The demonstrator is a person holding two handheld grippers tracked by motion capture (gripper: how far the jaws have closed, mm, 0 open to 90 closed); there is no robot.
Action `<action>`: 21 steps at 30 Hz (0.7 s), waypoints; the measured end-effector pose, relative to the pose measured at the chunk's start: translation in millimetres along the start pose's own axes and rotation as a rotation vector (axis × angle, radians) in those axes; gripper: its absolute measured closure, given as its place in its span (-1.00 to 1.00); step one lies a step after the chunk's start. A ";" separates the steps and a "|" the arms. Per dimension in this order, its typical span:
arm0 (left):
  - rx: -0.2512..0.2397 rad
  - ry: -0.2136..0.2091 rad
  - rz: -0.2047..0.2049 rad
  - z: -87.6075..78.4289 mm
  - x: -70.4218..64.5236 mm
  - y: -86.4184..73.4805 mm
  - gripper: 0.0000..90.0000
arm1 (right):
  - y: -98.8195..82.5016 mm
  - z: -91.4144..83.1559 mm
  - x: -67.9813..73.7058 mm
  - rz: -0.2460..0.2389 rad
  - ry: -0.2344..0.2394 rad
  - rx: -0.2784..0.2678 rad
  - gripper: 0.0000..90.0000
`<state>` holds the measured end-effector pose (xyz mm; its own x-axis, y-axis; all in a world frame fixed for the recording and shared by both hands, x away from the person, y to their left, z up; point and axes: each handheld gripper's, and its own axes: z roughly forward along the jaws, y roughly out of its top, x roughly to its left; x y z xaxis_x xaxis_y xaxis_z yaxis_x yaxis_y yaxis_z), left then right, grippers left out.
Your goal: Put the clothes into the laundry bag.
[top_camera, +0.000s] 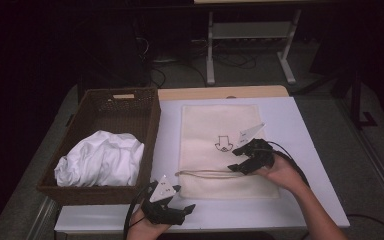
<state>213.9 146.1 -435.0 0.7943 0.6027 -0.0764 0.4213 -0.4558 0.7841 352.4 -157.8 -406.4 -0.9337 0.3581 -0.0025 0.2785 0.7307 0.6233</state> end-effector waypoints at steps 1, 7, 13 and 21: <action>0.000 0.000 -0.001 -0.1 0.0 -0.1 -0.45 | 1.6 4.7 0.0 -0.002 0.002 0.007 -0.10; 0.003 0.000 -0.001 0.8 0.0 0.2 -0.45 | 6.9 22.2 1.4 -0.019 0.035 0.039 0.00; 0.007 0.002 -0.003 1.6 0.7 0.0 -0.44 | 10.3 37.5 3.0 -0.045 0.068 0.076 0.19; 0.016 0.000 -0.002 3.3 0.4 -0.3 -0.44 | 11.3 43.3 4.7 -0.050 0.102 0.086 0.37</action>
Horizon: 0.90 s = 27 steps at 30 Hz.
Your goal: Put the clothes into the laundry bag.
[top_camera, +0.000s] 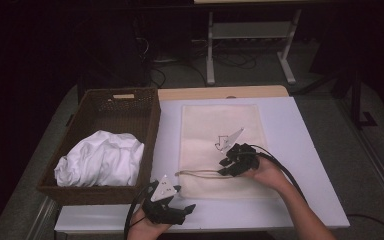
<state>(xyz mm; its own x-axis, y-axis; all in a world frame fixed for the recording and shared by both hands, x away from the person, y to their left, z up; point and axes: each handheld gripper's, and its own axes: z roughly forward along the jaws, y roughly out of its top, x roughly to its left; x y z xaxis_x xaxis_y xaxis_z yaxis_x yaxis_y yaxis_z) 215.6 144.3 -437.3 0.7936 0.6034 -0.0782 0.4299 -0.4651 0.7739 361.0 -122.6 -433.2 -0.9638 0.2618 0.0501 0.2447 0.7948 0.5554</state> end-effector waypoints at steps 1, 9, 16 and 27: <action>0.001 0.001 -0.001 0.5 -0.3 0.0 -0.44 | 0.8 2.8 1.3 -0.008 0.006 0.013 0.41; 0.007 0.000 -0.001 2.1 0.0 0.0 -0.44 | 5.9 5.9 -0.6 -0.029 0.018 0.047 0.69; 0.011 0.000 -0.003 2.7 -0.3 0.1 -0.44 | 8.3 6.9 -2.0 -0.021 0.003 0.060 0.88; 0.004 -0.014 -0.033 2.3 -0.3 2.2 -0.44 | 9.1 -0.7 -2.1 -0.002 0.028 0.020 0.94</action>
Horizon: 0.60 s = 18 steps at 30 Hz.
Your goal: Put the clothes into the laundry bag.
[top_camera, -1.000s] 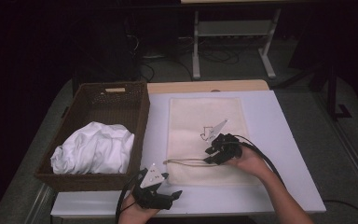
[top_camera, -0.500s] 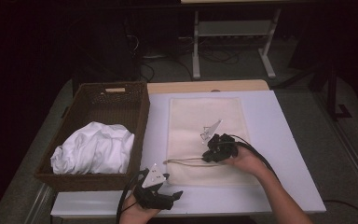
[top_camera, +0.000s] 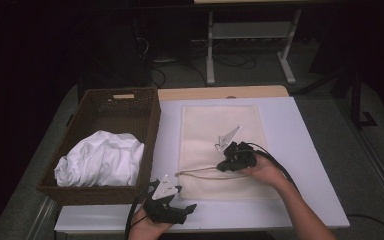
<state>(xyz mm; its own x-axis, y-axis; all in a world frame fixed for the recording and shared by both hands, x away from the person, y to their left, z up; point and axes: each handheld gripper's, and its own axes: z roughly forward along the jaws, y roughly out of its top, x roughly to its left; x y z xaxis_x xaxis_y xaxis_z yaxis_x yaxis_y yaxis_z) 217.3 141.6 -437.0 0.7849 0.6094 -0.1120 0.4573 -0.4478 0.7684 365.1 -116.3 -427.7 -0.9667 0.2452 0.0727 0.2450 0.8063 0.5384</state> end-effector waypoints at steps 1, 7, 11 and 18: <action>-0.003 -0.002 0.001 -0.2 -0.7 0.6 -0.44 | 0.3 -1.6 0.0 -0.006 0.001 -0.008 0.94; -0.015 -0.046 -0.013 -1.3 -5.3 6.8 -0.44 | 1.6 -12.3 2.1 -0.006 0.002 -0.047 0.94; -0.009 -0.056 -0.020 -0.7 -7.3 14.1 -0.45 | 2.1 -17.4 3.7 -0.011 -0.005 -0.052 0.94; 0.019 -0.083 -0.032 -2.6 -7.7 28.5 -0.50 | 5.2 -26.1 4.8 -0.017 -0.015 -0.052 0.94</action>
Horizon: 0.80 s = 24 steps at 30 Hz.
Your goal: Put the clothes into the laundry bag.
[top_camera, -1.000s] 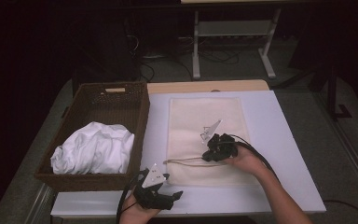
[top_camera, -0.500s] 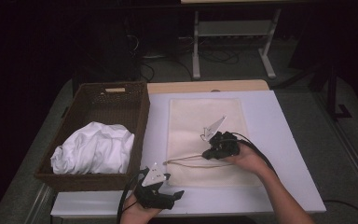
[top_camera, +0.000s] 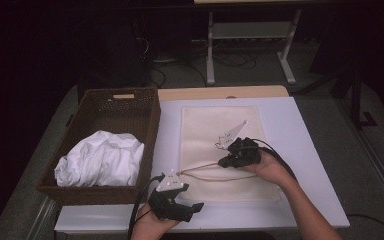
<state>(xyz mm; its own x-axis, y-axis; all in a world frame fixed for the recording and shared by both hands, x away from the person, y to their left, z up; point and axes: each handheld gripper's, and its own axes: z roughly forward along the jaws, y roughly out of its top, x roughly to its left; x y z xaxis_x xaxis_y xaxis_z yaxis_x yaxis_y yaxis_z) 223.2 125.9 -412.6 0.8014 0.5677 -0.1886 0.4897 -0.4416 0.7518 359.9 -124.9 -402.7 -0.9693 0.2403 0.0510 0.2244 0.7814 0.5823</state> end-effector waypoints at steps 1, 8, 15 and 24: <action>0.002 -0.003 0.001 -0.4 -0.3 2.5 -0.51 | 0.5 -1.2 0.0 -0.003 -0.002 0.001 0.94; 0.061 -0.011 0.024 -7.2 3.1 29.7 -0.61 | 1.2 -5.4 -1.5 0.004 0.001 -0.015 0.94; 0.089 -0.038 -0.019 -14.3 20.5 57.5 -0.63 | 0.9 -6.3 -3.2 0.007 0.007 -0.020 0.94; 0.101 -0.170 -0.139 -25.4 52.4 79.6 -0.63 | 1.1 -11.8 -4.8 0.008 0.003 -0.032 0.94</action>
<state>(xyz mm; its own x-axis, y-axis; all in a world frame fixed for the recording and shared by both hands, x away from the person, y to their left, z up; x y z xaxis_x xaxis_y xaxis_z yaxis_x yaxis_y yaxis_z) 295.4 138.1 -346.6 0.7659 0.5066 -0.3960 0.6245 -0.4394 0.6457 363.6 -132.1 -392.7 -0.9679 0.2444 0.0580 0.2285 0.7609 0.6073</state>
